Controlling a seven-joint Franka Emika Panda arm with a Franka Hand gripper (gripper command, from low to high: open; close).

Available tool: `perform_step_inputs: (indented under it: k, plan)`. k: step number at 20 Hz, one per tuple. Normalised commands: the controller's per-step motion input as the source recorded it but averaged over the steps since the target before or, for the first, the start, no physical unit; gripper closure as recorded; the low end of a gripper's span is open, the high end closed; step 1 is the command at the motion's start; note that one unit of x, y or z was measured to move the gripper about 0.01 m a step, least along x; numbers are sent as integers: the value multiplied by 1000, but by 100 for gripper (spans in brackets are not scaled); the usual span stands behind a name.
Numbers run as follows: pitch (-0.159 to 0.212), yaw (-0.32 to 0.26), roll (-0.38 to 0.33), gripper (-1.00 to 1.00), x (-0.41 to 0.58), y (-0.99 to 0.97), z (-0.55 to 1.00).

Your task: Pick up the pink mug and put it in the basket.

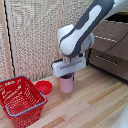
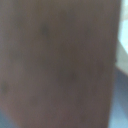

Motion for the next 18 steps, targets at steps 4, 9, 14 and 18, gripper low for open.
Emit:
perform_step_inputs:
  k: [4, 9, 14, 18]
  plan:
    - [29, -44, 186, 100, 404, 6, 557]
    - [16, -33, 190, 100, 433, 267, 520]
    - [24, -4, 152, 100, 493, 583, 607]
    - [50, 0, 122, 100, 540, 699, 685]
